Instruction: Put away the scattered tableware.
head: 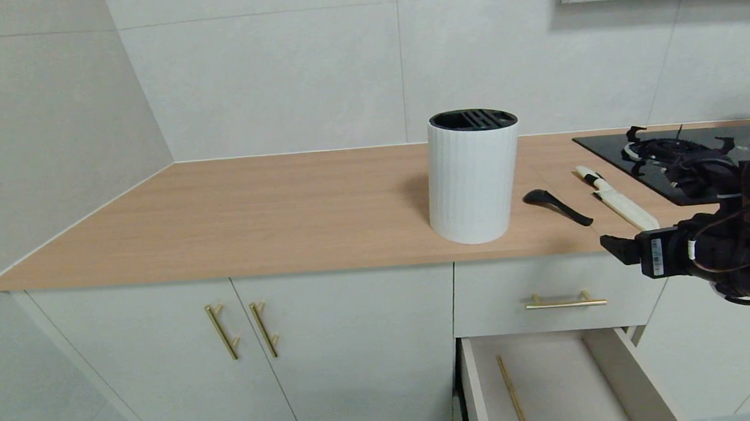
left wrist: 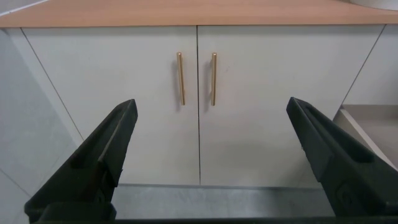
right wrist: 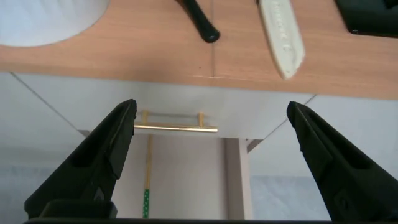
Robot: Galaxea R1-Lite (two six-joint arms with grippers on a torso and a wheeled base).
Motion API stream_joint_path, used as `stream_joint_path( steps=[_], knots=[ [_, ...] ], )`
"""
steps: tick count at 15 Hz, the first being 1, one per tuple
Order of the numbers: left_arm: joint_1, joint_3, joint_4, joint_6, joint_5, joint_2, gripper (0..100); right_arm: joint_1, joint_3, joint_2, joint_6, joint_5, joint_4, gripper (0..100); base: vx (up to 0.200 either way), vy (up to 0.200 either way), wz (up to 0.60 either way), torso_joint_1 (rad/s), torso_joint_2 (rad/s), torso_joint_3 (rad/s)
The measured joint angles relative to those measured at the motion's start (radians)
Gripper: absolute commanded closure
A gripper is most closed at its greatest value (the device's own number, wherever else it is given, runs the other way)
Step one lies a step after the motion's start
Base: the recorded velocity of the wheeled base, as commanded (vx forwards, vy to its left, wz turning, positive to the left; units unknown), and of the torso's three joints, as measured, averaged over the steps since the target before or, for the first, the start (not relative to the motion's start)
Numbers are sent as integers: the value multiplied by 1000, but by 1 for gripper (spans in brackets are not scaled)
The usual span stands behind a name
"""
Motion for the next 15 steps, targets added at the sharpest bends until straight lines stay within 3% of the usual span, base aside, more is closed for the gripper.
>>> stream_joint_path(
  steps=[7,9,10,15],
  knots=[
    [0,0,0,0,0,0,0,-120,-237,171,6,250,46,0,0,0,0,0,0,0],
    [0,0,0,0,0,0,0,-167,-292,216,3,457,48,0,0,0,0,0,0,0],
    [0,0,0,0,0,0,0,-190,-317,242,-1,506,48,0,0,0,0,0,0,0],
    [0,0,0,0,0,0,0,-226,-416,385,-47,534,38,0,0,0,0,0,0,0]
  ],
)
